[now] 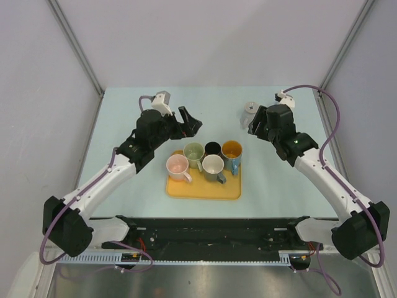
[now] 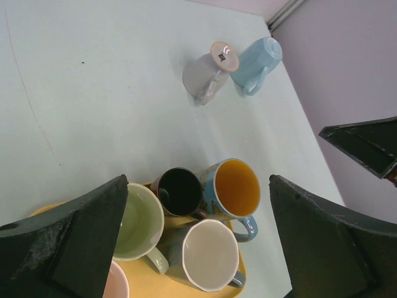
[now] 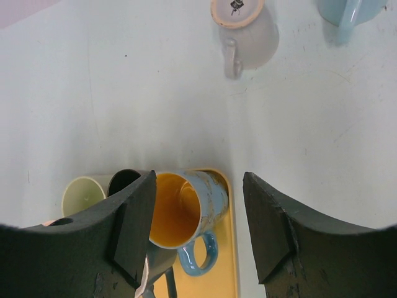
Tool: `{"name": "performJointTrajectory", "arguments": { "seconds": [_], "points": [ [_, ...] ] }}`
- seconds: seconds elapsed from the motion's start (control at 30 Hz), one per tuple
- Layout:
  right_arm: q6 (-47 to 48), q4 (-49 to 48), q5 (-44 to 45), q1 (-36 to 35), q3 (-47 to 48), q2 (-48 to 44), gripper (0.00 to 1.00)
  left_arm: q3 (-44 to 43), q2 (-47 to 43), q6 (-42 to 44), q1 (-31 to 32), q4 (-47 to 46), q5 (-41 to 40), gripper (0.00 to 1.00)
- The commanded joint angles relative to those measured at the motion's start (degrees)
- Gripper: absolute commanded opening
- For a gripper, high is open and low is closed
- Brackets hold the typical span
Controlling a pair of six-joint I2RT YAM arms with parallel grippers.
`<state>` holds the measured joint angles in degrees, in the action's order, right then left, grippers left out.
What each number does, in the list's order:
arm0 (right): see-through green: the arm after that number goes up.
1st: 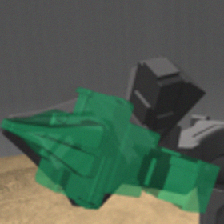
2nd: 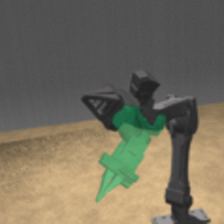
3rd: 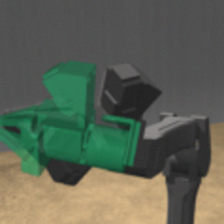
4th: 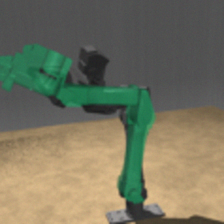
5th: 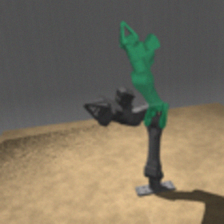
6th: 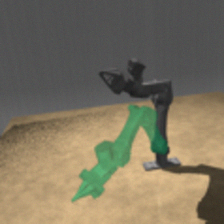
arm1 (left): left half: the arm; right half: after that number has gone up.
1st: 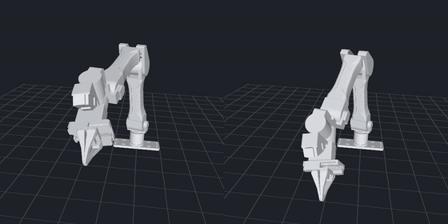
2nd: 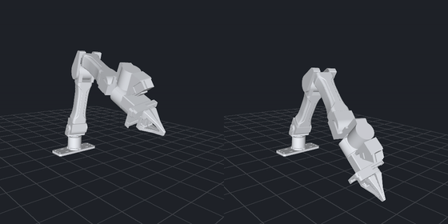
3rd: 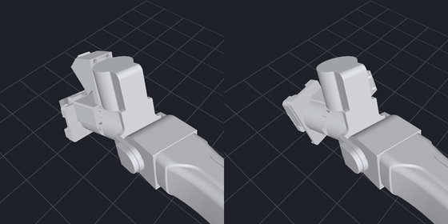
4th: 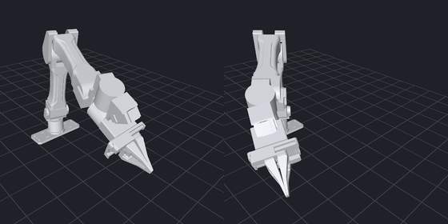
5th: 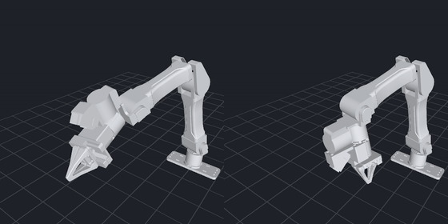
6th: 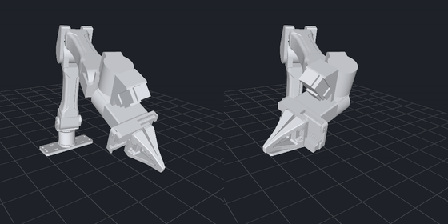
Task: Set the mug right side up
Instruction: Place the cup on the tray.
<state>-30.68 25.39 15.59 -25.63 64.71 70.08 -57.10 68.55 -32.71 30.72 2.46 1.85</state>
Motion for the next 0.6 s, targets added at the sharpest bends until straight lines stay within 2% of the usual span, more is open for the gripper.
{"name": "performJointTrajectory", "arguments": {
  "seconds": [0.0, 0.33, 0.57],
  "points": [
    [-2.54, -4.73, 2.77, 0.49, 0.07, 1.37, 0.62, -5.21, 3.07, 2.47, -0.31, 0.71, 0.61, 1.0],
    [-2.2, -16.76, 6.29, 2.25, 0.42, 13.93, 0.6, -13.47, 12.39, 2.48, -0.66, 1.76, 4.65, 1.0],
    [1.31, -14.05, 4.88, 5.23, 9.81, 28.43, 0.57, -8.21, 10.2, 0.81, -0.66, 1.58, 4.31, 1.0]
  ]
}}
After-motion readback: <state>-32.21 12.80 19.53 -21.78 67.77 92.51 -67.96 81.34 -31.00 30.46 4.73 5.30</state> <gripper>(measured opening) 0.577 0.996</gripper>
